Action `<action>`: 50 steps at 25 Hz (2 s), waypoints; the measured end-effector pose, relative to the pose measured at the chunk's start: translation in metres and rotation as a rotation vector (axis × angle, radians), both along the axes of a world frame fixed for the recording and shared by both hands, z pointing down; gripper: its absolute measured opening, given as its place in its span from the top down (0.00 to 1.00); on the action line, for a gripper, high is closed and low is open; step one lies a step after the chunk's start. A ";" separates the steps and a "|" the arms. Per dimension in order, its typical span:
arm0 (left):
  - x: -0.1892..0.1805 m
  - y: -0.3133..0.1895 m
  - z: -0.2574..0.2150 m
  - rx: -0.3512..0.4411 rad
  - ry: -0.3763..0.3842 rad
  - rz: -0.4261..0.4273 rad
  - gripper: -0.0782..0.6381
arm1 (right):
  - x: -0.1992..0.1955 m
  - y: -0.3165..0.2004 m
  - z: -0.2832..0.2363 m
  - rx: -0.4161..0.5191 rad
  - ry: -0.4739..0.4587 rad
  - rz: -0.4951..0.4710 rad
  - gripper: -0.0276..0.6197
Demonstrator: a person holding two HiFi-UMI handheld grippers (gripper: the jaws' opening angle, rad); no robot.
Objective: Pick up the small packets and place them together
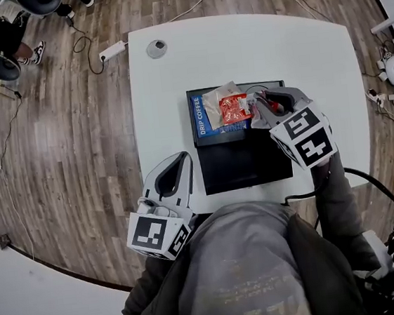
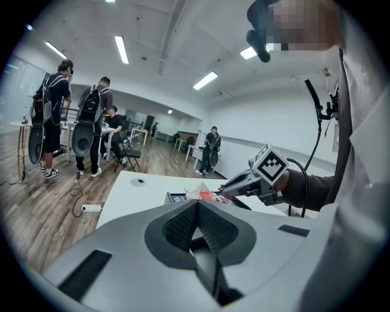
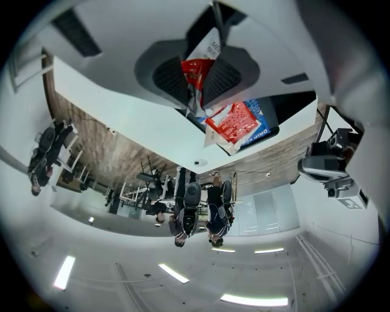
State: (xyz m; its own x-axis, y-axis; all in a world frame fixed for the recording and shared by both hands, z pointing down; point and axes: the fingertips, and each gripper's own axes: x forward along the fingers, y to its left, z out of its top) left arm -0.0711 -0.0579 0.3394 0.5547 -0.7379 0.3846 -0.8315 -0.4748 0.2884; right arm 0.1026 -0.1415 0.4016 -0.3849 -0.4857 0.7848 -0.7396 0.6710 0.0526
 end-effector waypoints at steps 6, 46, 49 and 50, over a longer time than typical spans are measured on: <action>0.000 -0.003 0.005 -0.011 -0.002 -0.008 0.89 | -0.008 0.000 0.002 -0.034 -0.078 -0.021 0.79; 0.012 0.050 -0.029 0.139 0.050 0.217 0.89 | 0.003 0.083 -0.076 0.226 -0.273 0.225 0.64; 0.004 0.056 -0.020 0.132 0.044 0.224 0.89 | -0.013 0.102 -0.065 0.204 -0.354 0.226 0.64; 0.000 0.059 -0.020 0.132 0.035 0.219 0.89 | -0.025 0.107 -0.063 0.188 -0.390 0.209 0.64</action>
